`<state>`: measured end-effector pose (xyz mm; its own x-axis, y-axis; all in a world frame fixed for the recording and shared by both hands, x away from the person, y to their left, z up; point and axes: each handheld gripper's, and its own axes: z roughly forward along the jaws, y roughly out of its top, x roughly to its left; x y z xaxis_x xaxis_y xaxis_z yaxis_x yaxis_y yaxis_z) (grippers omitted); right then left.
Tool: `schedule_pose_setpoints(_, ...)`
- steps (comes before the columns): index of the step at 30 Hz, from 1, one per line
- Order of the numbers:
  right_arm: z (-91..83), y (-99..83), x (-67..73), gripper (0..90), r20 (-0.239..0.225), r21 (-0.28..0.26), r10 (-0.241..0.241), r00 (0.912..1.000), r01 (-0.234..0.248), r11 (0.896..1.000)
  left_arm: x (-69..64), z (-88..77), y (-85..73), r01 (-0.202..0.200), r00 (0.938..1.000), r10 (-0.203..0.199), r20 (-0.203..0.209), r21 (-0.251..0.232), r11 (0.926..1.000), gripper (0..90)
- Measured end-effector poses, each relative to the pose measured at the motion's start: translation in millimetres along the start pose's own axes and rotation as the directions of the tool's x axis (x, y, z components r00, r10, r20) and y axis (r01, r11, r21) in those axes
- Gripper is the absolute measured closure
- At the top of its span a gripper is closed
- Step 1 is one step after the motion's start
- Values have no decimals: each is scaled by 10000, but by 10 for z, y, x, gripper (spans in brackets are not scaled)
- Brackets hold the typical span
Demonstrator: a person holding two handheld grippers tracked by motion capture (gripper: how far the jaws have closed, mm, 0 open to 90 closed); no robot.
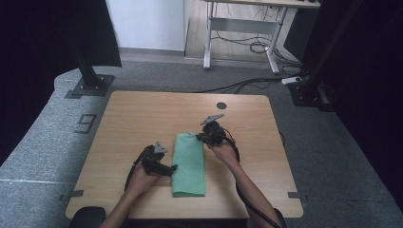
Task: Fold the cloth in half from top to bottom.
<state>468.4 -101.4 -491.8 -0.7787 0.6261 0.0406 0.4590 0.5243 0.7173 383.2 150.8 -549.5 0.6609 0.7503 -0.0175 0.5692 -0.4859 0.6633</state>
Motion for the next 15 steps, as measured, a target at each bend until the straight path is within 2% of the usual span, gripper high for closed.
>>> schedule_pose_setpoints(3, -127, 17, 66, 854, -110, -238, -11, 9999, 8, 9997, -2, 1, 1, 17, 10000, -17, -25, 7, 10000, 0)
schedule_pose_setpoints(7, -215, 11, 122, 854, -294, -452, -23, 9996, 9, 9990, -1, 0, 2, 14, 10000, -14, -33, 18, 10000, 0)
schedule_pose_setpoints(15, -408, -48, 259, 854, -648, -830, -395, 9971, 341, 9960, -4, 3, 4, 65, 9999, -64, -77, 14, 10000, 0)
